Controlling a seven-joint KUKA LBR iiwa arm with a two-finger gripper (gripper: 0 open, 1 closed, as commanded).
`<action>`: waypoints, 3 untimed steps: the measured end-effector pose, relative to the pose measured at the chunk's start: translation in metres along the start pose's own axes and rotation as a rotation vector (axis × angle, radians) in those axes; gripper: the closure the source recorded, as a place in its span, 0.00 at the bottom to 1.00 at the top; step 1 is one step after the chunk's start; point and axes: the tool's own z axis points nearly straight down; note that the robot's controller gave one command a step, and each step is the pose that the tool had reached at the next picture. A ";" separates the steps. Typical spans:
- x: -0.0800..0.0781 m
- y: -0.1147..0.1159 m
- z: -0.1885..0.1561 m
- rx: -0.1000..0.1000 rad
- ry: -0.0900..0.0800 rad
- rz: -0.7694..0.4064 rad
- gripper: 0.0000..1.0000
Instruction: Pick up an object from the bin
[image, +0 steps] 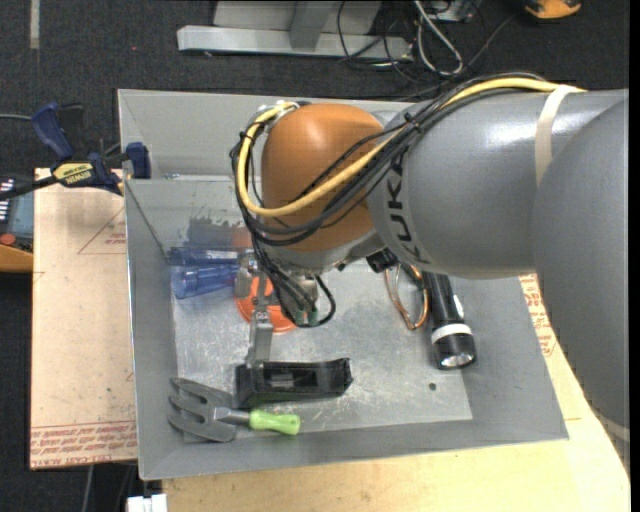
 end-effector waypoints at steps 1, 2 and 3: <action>-0.002 -0.001 -0.005 -0.001 -0.008 0.005 0.00; 0.068 -0.059 0.129 -0.007 -0.031 -0.119 0.00; 0.070 -0.036 0.041 -0.008 -0.024 -0.046 0.00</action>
Offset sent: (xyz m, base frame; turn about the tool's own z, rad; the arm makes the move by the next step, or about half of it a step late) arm -0.0749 -0.0599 -0.1302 -0.1292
